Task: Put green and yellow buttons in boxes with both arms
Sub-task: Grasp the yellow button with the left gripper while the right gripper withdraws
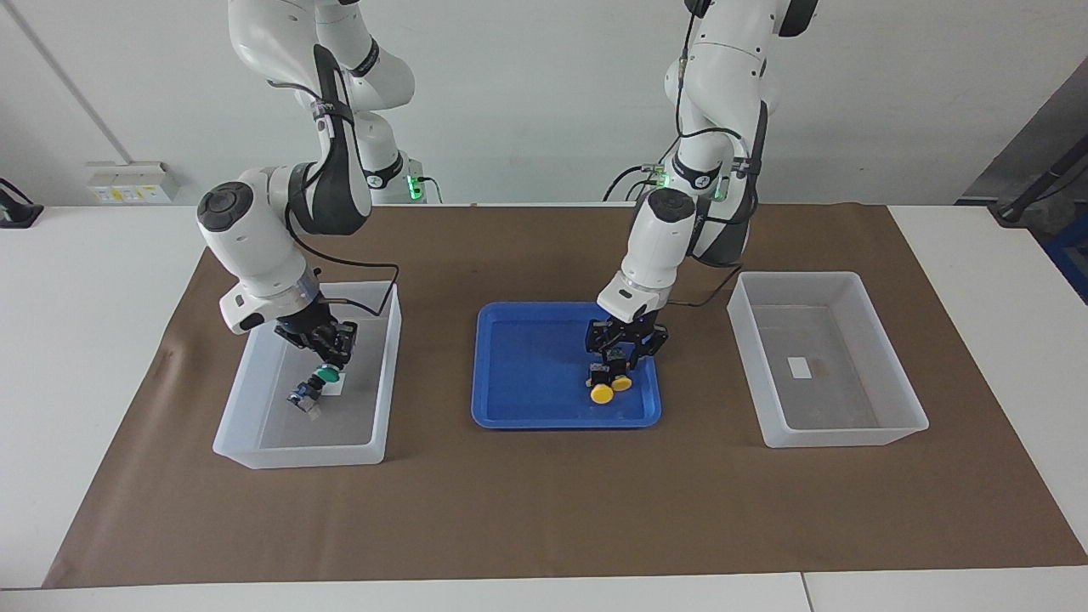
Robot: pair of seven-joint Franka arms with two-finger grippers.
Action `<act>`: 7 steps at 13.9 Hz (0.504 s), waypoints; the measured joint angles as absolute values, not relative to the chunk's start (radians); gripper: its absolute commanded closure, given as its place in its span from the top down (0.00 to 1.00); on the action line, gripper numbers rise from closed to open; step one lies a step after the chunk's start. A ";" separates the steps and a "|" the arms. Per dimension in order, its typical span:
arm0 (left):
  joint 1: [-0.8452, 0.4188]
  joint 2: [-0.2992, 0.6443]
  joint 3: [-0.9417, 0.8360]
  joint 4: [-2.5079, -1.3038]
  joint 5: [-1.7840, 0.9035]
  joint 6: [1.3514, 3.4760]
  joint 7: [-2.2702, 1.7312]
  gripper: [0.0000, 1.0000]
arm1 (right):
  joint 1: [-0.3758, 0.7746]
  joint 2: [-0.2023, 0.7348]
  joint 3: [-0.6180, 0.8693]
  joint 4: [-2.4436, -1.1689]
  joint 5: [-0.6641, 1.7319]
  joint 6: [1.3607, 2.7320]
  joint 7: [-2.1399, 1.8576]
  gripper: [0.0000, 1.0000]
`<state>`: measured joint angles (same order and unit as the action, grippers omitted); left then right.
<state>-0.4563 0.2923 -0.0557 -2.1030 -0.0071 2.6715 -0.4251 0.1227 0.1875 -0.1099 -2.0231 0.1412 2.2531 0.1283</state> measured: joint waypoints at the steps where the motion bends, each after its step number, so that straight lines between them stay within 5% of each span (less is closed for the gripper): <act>1: -0.456 0.291 -0.054 -2.104 -0.007 2.670 -0.425 0.56 | 0.123 0.190 -0.110 -2.028 0.141 2.256 0.128 0.88; 2: -0.456 0.290 -0.051 -2.105 -0.007 2.661 -0.425 0.61 | 0.123 0.192 -0.110 -2.030 0.141 2.257 0.128 1.00; 5: -0.457 0.284 -0.047 -2.105 -0.007 2.581 -0.425 0.65 | 0.123 0.192 -0.110 -2.029 0.141 2.262 0.128 1.00; 6: -0.460 0.278 -0.049 -2.104 -0.007 2.565 -0.426 0.54 | 0.123 0.190 -0.110 -2.020 0.141 2.266 0.128 1.00; 7: -0.464 0.269 -0.048 -2.105 -0.007 2.541 -0.426 0.21 | 0.123 0.186 -0.110 -2.004 0.140 2.266 0.128 1.00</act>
<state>-0.4641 0.2689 -0.0478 -2.1053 -0.0069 2.5412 -0.4262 0.1231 0.1861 -0.1099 -2.0036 0.1403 2.2657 0.1283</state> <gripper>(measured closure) 0.339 0.000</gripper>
